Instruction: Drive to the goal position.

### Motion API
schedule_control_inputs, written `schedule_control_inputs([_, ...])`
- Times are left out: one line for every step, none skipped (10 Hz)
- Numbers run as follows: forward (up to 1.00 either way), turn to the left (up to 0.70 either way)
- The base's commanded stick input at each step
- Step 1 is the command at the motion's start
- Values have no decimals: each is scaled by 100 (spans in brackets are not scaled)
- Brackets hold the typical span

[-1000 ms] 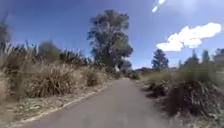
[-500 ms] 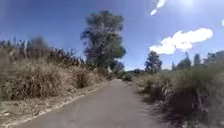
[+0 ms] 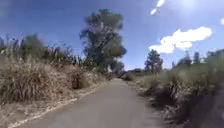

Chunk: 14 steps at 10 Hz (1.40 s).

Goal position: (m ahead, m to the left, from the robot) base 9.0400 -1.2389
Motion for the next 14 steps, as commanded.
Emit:
schedule_control_inputs([100,0])
schedule_control_inputs([100,0])
schedule_control_inputs([100,0])
schedule_control_inputs([100,0])
schedule_control_inputs([100,0])
schedule_control_inputs([100,0])
schedule_control_inputs([100,0])
schedule_control_inputs([100,0])
schedule_control_inputs([100,0])
schedule_control_inputs([100,0])
schedule_control_inputs([100,0])
schedule_control_inputs([100,0])
schedule_control_inputs([100,0])
schedule_control_inputs([100,0])
